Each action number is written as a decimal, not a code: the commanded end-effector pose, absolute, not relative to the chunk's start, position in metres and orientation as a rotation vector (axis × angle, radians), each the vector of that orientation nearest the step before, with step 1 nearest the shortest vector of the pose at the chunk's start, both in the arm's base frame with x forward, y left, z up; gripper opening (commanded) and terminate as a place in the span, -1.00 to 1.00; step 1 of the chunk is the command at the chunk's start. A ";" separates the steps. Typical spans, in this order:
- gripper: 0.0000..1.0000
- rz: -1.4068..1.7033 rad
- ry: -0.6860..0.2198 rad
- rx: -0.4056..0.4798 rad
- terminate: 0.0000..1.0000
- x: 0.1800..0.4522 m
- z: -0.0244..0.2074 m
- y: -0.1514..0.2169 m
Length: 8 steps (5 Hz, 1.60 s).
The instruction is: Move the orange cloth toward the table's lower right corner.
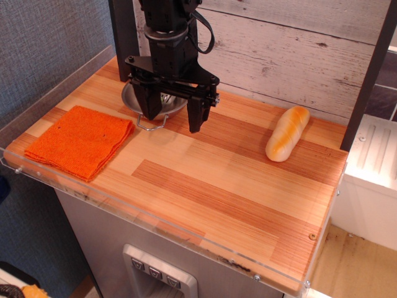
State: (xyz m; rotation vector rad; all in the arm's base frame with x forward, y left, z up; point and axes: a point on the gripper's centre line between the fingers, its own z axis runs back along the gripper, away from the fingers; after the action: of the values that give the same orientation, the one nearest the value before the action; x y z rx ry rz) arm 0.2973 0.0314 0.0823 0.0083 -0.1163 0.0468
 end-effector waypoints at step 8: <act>1.00 0.039 -0.078 0.080 -1.00 0.253 0.044 0.172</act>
State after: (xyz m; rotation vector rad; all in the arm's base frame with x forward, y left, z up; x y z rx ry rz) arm 0.2499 0.1645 0.0317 0.0552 -0.0419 0.0270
